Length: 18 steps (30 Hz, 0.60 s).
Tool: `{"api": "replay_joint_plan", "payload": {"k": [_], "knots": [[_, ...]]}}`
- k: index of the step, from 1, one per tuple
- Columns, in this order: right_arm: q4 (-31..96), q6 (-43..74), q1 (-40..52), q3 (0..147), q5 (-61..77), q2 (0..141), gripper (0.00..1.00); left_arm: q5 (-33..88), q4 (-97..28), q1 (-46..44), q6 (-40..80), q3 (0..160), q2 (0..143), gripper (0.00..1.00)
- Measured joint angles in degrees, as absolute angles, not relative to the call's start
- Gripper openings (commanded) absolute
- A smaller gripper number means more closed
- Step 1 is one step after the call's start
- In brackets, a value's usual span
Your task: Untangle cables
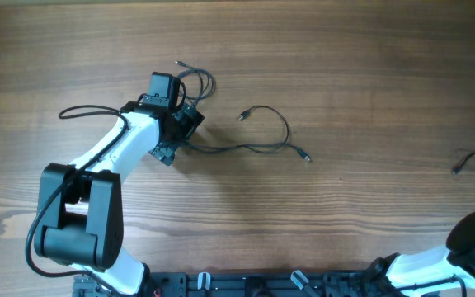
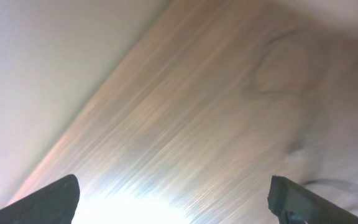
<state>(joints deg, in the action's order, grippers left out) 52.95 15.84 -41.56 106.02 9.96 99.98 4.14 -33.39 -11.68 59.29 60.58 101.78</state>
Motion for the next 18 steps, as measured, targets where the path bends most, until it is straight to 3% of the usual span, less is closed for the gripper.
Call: {"api": "replay_joint_plan", "payload": {"k": [1, 3, 5, 10, 18], "knots": [[56.0, 18.4, -37.9, 106.2, 18.9, 99.9, 1.00, 5.0, -33.4, -11.6, 59.5, 60.6, 101.8, 1.00], [61.6, 18.8, -32.2, 105.8, 21.6, 100.3, 1.00, 5.3, -33.4, -11.6, 59.5, 60.6, 101.8, 1.00], [62.4, 17.6, -19.4, 104.5, 25.0, 100.5, 1.00, 5.5, -33.4, -11.7, 59.5, 60.6, 101.8, 1.00], [61.6, 16.4, -2.2, 99.0, 24.2, 100.5, 1.00, 5.7, -33.4, -11.6, 59.7, 60.6, 101.8, 1.00], [43.7, 27.0, 17.3, 78.6, 15.4, 100.6, 1.00, 5.9, -33.1, -11.6, 59.7, 60.6, 101.8, 1.00]]}}
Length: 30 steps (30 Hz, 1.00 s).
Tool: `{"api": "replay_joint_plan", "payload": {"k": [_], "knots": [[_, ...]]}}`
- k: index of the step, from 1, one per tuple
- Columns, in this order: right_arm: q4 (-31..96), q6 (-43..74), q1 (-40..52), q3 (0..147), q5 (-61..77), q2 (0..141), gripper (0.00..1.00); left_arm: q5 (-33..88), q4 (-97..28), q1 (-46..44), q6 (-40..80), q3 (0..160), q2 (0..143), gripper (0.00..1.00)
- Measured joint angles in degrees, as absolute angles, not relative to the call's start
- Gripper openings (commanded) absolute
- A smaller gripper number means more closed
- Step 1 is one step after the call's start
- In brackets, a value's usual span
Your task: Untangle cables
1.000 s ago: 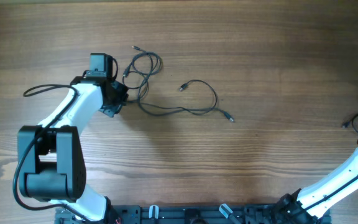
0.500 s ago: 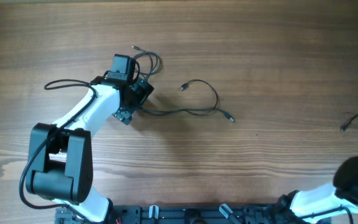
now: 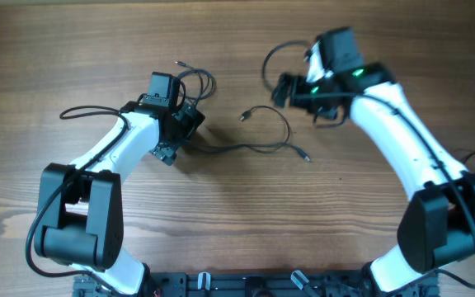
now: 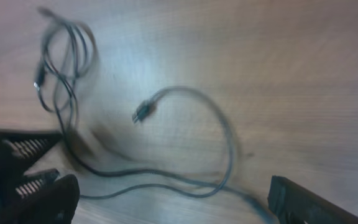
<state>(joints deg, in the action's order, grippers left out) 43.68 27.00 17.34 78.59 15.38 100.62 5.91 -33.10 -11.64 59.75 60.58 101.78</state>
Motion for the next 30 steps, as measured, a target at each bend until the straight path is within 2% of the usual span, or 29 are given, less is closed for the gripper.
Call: {"api": "replay_joint_plan", "payload": {"k": [3, 7, 10, 12, 17, 23, 24, 25, 26, 27, 30], "knots": [[41.0, 26.7, 21.2, 74.6, 16.6, 100.7, 1.00, 7.1, -31.2, -11.5, 58.6, 60.6, 101.8, 1.00], [38.7, 11.7, 26.7, 73.8, 25.3, 100.7, 1.00, 13.2, -41.0, -6.8, 50.8, 62.6, 98.9, 1.00], [32.2, 0.7, 31.1, 73.5, 27.8, 100.7, 1.00, 17.1, -45.5, 0.0, 46.2, 66.2, 89.2, 1.00], [25.7, -2.7, 33.3, 73.4, 28.5, 100.9, 1.00, 17.9, -46.4, 2.6, 43.6, 66.5, 80.3, 1.00], [15.8, -6.0, 39.9, 73.4, 29.0, 106.1, 1.00, 12.0, -45.4, 6.7, 42.0, 66.8, 68.6, 1.00], [14.8, -13.3, 51.1, 73.2, 24.1, 115.5, 1.00, 7.0, -46.8, 6.9, 41.6, 66.8, 68.1, 1.00], [13.8, -14.5, 52.2, 73.2, 22.5, 115.6, 0.96, 6.8, -46.8, 6.9, 41.6, 66.8, 68.5, 1.00], [13.4, -15.5, 52.9, 73.2, 21.4, 115.7, 0.80, 6.7, -46.8, 6.9, 41.6, 66.8, 69.0, 1.00], [13.0, -16.5, 53.7, 73.2, 19.9, 115.8, 0.31, 6.6, -46.8, 6.9, 41.6, 66.8, 69.8, 1.00], [12.3, -17.2, 54.1, 73.2, 18.1, 116.4, 0.04, 6.7, -46.9, 6.9, 41.6, 66.8, 70.7, 1.00], [11.3, -14.1, 54.5, 73.3, 7.4, 119.1, 0.04, 6.9, -48.2, 6.9, 41.6, 66.8, 72.9, 1.00]]}}
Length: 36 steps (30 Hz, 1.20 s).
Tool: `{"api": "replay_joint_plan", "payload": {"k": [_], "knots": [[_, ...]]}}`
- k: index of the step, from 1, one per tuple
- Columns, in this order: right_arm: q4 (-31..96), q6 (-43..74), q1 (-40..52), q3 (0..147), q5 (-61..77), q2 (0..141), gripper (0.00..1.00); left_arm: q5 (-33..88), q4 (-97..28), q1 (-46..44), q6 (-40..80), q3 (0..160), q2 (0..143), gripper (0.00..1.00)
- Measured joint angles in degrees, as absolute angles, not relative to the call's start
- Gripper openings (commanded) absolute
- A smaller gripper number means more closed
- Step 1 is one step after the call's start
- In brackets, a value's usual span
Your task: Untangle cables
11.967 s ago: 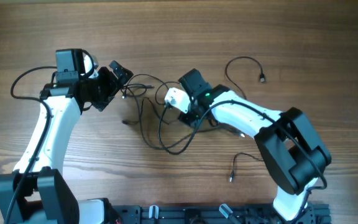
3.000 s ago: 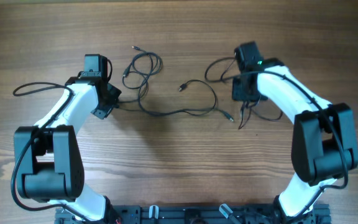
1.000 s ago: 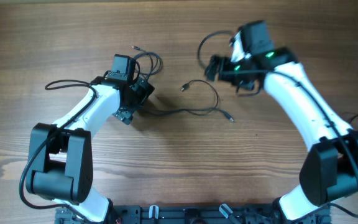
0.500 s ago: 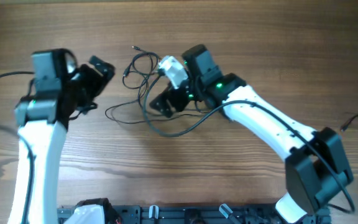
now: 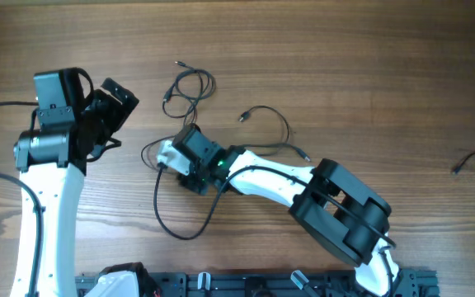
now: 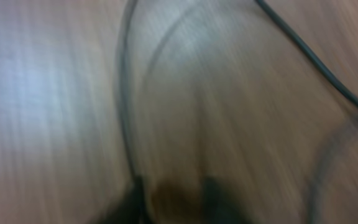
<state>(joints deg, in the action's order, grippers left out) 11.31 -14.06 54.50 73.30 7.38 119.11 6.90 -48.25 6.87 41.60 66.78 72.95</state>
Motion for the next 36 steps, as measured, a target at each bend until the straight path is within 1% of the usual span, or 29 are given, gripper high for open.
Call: {"api": "replay_joint_plan", "payload": {"k": [1, 3, 4, 5, 9, 10, 13, 16, 20, 21, 22, 24, 26, 27, 30, 32, 33, 34, 36], "knots": [[14.1, -10.3, 54.3, 74.9, 0.6, 119.0, 0.04, 7.1, -48.7, 6.9, 41.6, 66.8, 73.9, 1.00], [18.3, -8.7, 52.6, 76.0, -3.8, 116.6, 0.04, 8.6, -49.1, 6.9, 41.6, 66.8, 75.6, 1.00], [19.7, -7.8, 50.5, 76.0, -6.2, 111.7, 0.04, 9.9, -49.1, 6.9, 41.6, 66.8, 76.5, 1.00], [19.2, -6.4, 46.2, 76.5, -7.4, 103.1, 0.04, 11.3, -49.1, 6.9, 41.6, 66.8, 77.6, 1.00], [18.6, -3.9, 32.9, 79.8, -2.3, 83.4, 0.04, 14.9, -48.6, 5.2, 41.6, 66.8, 82.0, 1.00], [19.4, -3.7, 31.6, 80.1, -1.1, 81.6, 0.04, 15.2, -48.5, 4.2, 41.6, 66.8, 82.9, 1.00], [22.8, -1.5, 29.1, 80.0, -0.6, 81.5, 0.04, 16.0, -46.2, 0.0, 43.8, 66.8, 86.4, 1.00], [22.8, 3.0, 27.9, 79.7, -2.5, 82.6, 0.04, 16.4, -42.3, -5.3, 45.6, 66.8, 90.9, 1.00], [23.2, 5.9, 27.6, 79.6, -2.6, 82.6, 0.04, 15.6, -36.6, -13.2, 46.7, 66.8, 95.4, 1.00], [23.4, 6.2, 27.7, 79.6, -2.6, 82.6, 0.04, 13.5, -35.7, -15.5, 46.8, 66.8, 96.8, 0.89], [24.1, 6.3, 27.6, 79.6, -2.6, 82.6, 0.04, 9.9, -35.6, -17.3, 46.8, 66.8, 98.1, 0.86], [25.3, 6.5, 27.7, 79.6, -2.6, 82.6, 0.04, 1.7, -35.4, -19.4, 46.0, 66.8, 100.3, 0.85], [25.8, 6.5, 27.6, 79.6, -2.6, 82.6, 0.04, -5.2, -35.4, -20.3, 41.0, 66.8, 101.8, 0.82], [26.1, 6.5, 27.6, 79.6, -2.6, 82.6, 0.04, -6.4, -35.3, -20.3, 38.8, 66.8, 102.1, 0.81], [26.3, 6.5, 27.6, 79.6, -2.6, 82.6, 0.04, -9.3, -32.0, -20.3, 27.9, 66.8, 103.2, 0.71], [26.9, 6.5, 27.7, 79.6, -2.6, 82.6, 0.04, -9.6, -30.9, -20.3, 22.9, 66.8, 105.1, 0.69], [27.4, 6.5, 27.6, 79.6, -2.6, 82.6, 0.04, -9.3, -30.7, -20.3, 20.6, 66.8, 106.3, 0.60], [27.5, 6.5, 27.6, 79.6, -2.6, 82.6, 0.04, -8.8, -30.7, -20.3, 18.1, 66.8, 107.9, 0.46], [27.6, 6.5, 27.6, 79.6, -2.6, 82.6, 0.04, -7.4, -30.4, -20.3, 14.9, 66.8, 110.1, 0.45]]}}
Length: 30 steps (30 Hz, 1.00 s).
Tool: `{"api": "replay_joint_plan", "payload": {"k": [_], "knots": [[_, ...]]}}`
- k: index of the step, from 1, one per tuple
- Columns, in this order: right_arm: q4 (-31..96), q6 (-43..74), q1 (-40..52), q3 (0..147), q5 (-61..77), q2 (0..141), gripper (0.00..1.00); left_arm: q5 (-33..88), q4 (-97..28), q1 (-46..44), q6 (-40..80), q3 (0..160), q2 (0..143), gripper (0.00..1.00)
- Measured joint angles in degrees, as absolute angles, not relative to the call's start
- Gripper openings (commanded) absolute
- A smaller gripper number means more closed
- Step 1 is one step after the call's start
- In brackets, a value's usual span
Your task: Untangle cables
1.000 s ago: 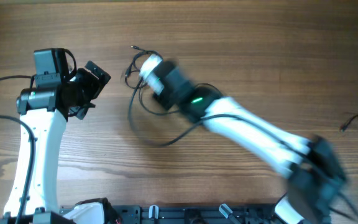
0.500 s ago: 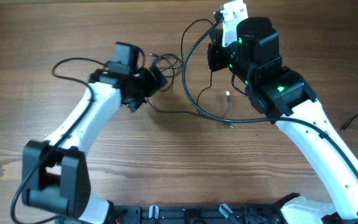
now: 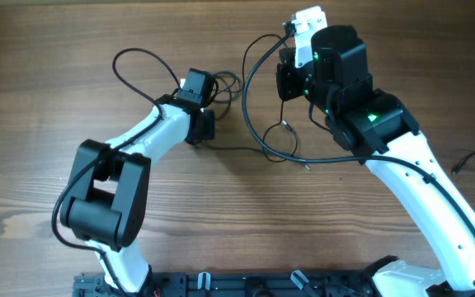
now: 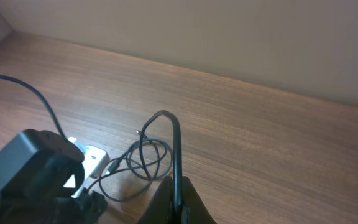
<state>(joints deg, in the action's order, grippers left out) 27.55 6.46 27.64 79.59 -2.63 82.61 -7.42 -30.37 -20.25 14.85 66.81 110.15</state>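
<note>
My right gripper point(image 3: 289, 82) point(image 4: 178, 190) hangs above the table's upper middle, shut on a thick black cable point(image 3: 246, 99) point(image 4: 176, 143). That cable's white plug point(image 3: 308, 21) sticks up past the gripper, and the rest loops down to the table. A coil of thin black cable point(image 3: 225, 82) point(image 4: 148, 158) lies left of it. My left gripper point(image 3: 203, 128) point(image 4: 36, 168) sits low against the coil; its jaws are hidden. A thin strand point(image 3: 285, 125) runs right from there under the loop.
The wooden table point(image 3: 221, 214) carries more loose thin cables at the right edge. A black loop point(image 3: 138, 58) arcs up beside the left arm and seems to be its own lead. The table's far edge meets a wall in the right wrist view.
My right gripper was low by the white plug left of centre; now it is raised at the upper middle, shut on the thick cable. The left gripper has come from the far left to the coil.
First the left gripper was at the thin coil and the right arm was off at the bottom right. Then the right gripper hung open over the thin cables. Then the left arm stood far left while the right was down at a white-plugged cable, which it now holds up.
</note>
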Motion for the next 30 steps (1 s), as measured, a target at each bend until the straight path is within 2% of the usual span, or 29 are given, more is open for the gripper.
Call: {"api": "replay_joint_plan", "payload": {"k": [1, 3, 7, 9, 11, 14, 16, 17, 19, 21, 23, 25, 27, 30], "knots": [[27.7, 6.5, 27.6, 79.6, -2.6, 82.6, 0.04, -7.0, -29.6, -20.3, 14.2, 66.8, 110.6, 0.37], [27.9, 6.5, 27.7, 79.6, -2.6, 82.6, 0.04, -6.7, -28.5, -20.3, 13.5, 66.9, 110.8, 0.04], [28.2, 8.8, 27.6, 79.6, -5.6, 82.6, 0.04, -7.2, -32.1, -19.9, 13.1, 67.7, 110.7, 0.04], [33.6, 15.2, 25.6, 79.7, -16.4, 82.6, 0.04, -9.6, -37.7, -17.9, 15.5, 68.5, 108.6, 0.04], [41.2, 21.5, 19.7, 79.9, -26.2, 82.6, 0.04, -10.5, -40.0, -14.6, 18.9, 68.8, 104.5, 0.04], [48.8, 29.9, 2.8, 80.2, -35.3, 82.6, 0.04, -11.6, -41.9, -2.1, 29.0, 70.5, 95.4, 0.04], [54.5, 35.5, -11.5, 80.3, -31.7, 82.4, 0.04, -10.0, -42.6, 3.2, 33.6, 70.7, 94.9, 0.04], [55.3, 35.4, -17.4, 80.3, -24.5, 82.3, 0.04, -6.6, -42.9, 7.1, 36.5, 70.6, 95.3, 0.04], [51.4, 28.4, -20.3, 80.2, -8.6, 82.2, 0.04, -0.4, -42.1, 9.4, 38.6, 70.2, 95.4, 0.04], [47.6, 17.0, -16.8, 80.2, 9.0, 82.2, 0.04, 4.3, -41.1, 8.2, 39.6, 69.3, 95.4, 0.04], [46.4, 10.8, -11.7, 80.2, 16.1, 82.2, 0.05, 6.0, -41.1, 6.4, 39.8, 69.0, 95.4, 0.04], [45.8, 3.0, -1.8, 80.2, 22.3, 82.2, 0.04, 6.5, -41.1, 3.2, 39.8, 68.8, 95.4, 0.04], [44.0, 1.2, 5.7, 80.2, 24.1, 82.2, 0.04, 6.1, -40.9, 0.1, 39.9, 68.8, 95.4, 0.04], [41.5, 4.5, 7.9, 80.3, 24.7, 81.8, 0.04, 5.6, -40.9, -2.8, 39.9, 68.8, 95.4, 0.04]]}}
